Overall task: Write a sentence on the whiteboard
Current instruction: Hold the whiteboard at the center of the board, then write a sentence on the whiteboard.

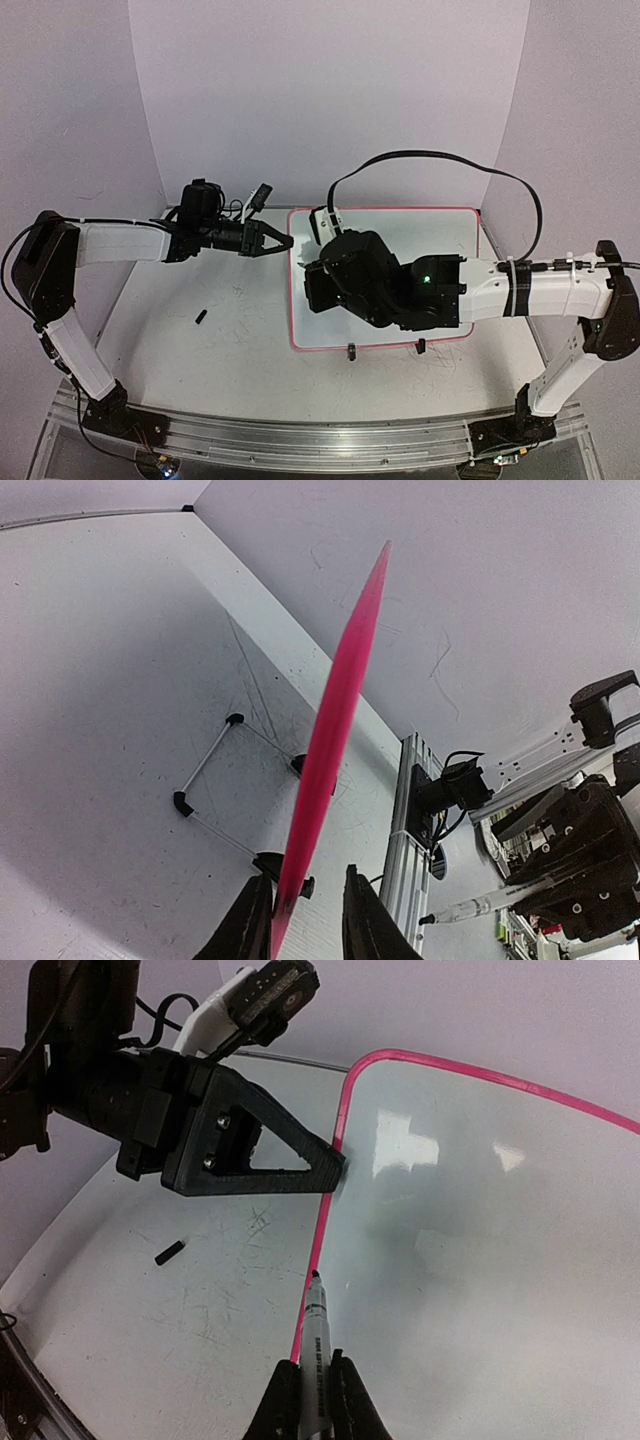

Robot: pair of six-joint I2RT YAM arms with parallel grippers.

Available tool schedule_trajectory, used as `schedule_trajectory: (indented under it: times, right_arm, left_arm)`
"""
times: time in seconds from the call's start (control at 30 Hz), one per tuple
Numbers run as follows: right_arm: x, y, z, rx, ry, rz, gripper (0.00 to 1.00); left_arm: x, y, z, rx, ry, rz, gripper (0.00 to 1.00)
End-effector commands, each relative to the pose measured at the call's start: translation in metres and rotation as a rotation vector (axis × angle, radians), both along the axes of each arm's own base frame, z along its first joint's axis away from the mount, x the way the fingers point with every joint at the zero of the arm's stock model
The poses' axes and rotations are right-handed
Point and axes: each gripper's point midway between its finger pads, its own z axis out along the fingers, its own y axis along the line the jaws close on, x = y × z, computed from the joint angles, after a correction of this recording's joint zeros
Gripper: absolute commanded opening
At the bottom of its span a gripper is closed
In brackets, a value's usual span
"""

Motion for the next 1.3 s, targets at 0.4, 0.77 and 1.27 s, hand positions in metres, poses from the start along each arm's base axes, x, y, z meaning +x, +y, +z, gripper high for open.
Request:
schedule_trajectory:
  times: [0.4,0.77,1.27]
  right_arm:
    - [0.019,0.018,0.013,0.009,-0.063,-0.055,0.0]
    - [0.029,0.016,0.008,0.008,-0.059,-0.089,0.0]
    - [0.039,0.02,0.001,0.002,-0.056,-0.11,0.0]
  left_arm:
    - [0.002,-0.007,0.013,-0.042,-0.083,-0.03,0.17]
    - [0.002,-0.007,0.005,-0.035,-0.073,-0.03,0.13]
    - [0.0,-0.005,0.003,-0.033,-0.07,-0.027,0.08]
